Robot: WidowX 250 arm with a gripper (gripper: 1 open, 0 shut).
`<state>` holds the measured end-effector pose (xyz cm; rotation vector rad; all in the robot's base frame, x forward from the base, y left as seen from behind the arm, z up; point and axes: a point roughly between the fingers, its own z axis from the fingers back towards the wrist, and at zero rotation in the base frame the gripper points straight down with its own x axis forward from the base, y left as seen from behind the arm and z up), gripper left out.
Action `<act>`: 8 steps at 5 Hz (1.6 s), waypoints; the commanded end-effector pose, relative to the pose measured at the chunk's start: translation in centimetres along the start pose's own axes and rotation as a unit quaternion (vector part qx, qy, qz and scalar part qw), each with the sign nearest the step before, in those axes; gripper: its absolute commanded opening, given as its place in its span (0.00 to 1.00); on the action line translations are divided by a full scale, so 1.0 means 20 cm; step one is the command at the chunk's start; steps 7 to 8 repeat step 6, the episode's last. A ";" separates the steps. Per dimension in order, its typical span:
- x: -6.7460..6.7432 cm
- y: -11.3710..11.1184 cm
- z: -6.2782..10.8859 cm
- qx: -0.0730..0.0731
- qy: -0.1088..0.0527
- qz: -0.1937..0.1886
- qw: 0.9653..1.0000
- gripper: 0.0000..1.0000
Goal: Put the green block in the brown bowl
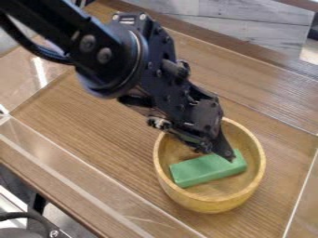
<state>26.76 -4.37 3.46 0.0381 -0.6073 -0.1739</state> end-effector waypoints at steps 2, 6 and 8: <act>0.04 -0.02 -0.02 -0.003 -0.002 0.013 1.000 0.00; 0.00 -0.08 -0.04 -0.014 0.040 0.029 0.999 0.00; 0.00 -0.08 -0.04 -0.014 0.040 0.029 0.999 0.00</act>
